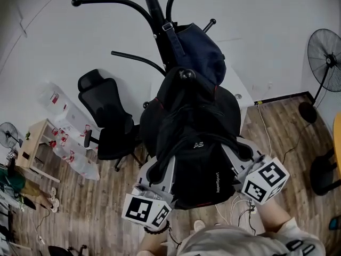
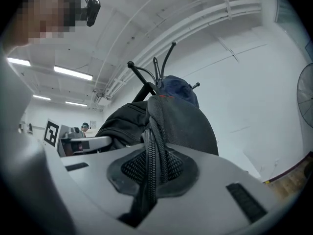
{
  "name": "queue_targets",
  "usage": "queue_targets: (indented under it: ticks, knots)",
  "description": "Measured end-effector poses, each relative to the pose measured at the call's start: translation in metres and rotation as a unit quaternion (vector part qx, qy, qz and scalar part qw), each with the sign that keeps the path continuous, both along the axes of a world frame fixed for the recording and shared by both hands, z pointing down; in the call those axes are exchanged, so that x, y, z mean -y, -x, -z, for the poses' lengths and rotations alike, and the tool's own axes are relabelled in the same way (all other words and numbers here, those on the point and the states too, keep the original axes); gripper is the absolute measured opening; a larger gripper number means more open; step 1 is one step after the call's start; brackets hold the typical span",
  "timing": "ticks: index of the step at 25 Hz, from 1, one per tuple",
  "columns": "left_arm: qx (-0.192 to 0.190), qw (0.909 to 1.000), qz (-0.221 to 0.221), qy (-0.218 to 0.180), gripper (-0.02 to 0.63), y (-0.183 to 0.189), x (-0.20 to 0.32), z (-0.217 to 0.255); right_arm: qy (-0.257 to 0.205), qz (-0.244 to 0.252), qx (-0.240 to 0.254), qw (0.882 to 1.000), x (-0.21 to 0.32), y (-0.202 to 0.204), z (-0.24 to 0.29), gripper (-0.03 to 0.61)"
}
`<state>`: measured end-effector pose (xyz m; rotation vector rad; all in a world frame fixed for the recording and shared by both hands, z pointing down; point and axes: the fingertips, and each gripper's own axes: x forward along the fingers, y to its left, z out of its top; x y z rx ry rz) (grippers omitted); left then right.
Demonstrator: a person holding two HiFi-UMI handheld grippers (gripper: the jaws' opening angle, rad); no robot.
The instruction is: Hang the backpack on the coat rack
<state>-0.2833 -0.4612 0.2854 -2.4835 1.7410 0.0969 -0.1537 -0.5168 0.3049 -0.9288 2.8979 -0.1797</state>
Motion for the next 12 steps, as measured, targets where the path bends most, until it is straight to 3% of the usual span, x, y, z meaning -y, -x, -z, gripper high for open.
queue_targets:
  ticks: [4,12]
  knots:
    - [0.001,1.0000,0.009,-0.002,0.029,0.003,0.011,-0.017,-0.005,-0.029,0.009,1.000,0.004,0.002,-0.015,0.034]
    - [0.055,0.9950,0.055,-0.062,0.031,0.003,0.024,-0.035,-0.106,-0.073,0.009,0.992,0.001,0.010,-0.029,0.034]
